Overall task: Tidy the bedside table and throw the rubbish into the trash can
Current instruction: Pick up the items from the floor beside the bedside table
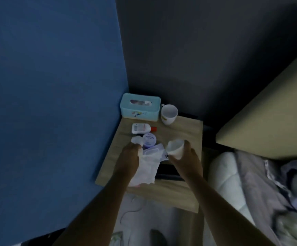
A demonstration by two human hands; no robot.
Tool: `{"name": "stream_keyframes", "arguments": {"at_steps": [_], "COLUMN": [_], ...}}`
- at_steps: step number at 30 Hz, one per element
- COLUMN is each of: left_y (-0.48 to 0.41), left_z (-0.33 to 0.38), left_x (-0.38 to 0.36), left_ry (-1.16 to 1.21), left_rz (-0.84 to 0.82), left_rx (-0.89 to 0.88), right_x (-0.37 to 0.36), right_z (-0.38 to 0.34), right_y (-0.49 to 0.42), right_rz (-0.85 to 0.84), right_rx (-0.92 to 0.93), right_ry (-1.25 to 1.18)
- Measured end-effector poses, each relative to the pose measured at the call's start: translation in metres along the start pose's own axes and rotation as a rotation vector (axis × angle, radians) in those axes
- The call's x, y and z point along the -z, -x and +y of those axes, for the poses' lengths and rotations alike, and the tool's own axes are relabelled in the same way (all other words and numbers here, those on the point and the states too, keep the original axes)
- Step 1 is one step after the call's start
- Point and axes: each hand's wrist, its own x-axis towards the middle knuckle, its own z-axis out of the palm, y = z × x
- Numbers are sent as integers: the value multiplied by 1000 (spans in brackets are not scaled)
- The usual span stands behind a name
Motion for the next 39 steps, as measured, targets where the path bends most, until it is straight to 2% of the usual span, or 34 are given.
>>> {"name": "stream_keyframes", "arguments": {"at_steps": [4, 9, 18, 23, 30, 33, 39], "left_y": [-54, -78, -73, -42, 68, 121, 206], "left_z": [-2, -8, -23, -31, -88, -120, -206], "left_x": [-23, -33, -29, -12, -2, -20, -106], "left_ry": [-76, -123, -221, -193, -202, -152, -195], "left_rz": [-13, -21, -66, 0, -21, -65, -193], "left_rx": [-18, -98, -122, -148, -53, 12, 111], "right_x": [-26, -35, -41, -31, -50, -74, -170], "right_z": [5, 3, 13, 9, 0, 11, 79], "right_y": [-69, -111, -106, -63, 58, 120, 214], "right_rz": [-11, -28, -87, -51, -64, -75, -280], "right_rx": [-32, -15, -11, 40, 61, 76, 30], "right_ry": [67, 47, 108, 139, 96, 135, 132]}}
